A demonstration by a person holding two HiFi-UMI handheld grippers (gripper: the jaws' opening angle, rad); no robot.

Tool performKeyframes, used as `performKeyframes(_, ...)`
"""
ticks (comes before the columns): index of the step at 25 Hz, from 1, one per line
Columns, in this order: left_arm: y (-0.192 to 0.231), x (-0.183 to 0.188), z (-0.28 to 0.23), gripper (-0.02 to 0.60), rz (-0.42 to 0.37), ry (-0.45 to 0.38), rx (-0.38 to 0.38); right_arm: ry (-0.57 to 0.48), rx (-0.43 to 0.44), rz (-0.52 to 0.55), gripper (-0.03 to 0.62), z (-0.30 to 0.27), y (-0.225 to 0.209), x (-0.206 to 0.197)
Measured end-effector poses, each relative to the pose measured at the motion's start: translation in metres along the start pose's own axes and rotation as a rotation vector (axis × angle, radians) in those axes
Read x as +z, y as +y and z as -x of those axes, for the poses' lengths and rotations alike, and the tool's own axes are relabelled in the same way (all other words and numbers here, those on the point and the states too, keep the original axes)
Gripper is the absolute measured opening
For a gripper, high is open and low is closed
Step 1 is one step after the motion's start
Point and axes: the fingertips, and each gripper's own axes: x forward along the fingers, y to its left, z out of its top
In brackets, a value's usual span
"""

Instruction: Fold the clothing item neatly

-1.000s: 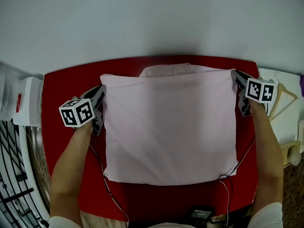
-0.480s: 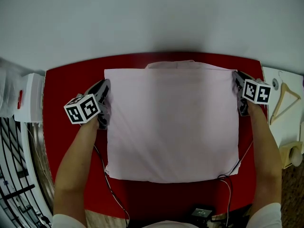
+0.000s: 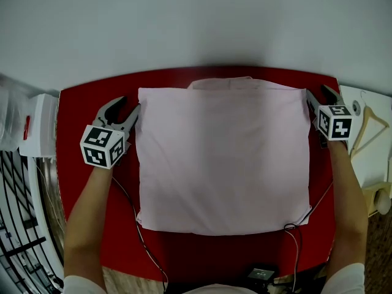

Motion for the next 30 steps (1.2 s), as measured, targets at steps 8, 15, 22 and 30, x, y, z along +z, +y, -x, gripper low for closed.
performKeyframes(8,-0.051,0.021,-0.013,0.179,-0.144,0.041,-0.105,-0.018,0.058,0.031,0.212,0.003,0.032,0.018)
performKeyframes(15,-0.128,-0.049,0.045,0.099,-0.179,0.226,-0.250,0.077,0.336,0.163,0.160,0.067,0.140,-0.042)
performKeyframes(22,-0.127,-0.112,0.063,0.035,-0.075,0.354,-0.216,0.156,0.397,0.007,0.026,0.057,0.141,-0.075)
performKeyframes(30,-0.122,-0.093,0.079,0.034,-0.009,0.295,-0.197,0.116,0.315,0.000,0.017,0.068,0.139,-0.060)
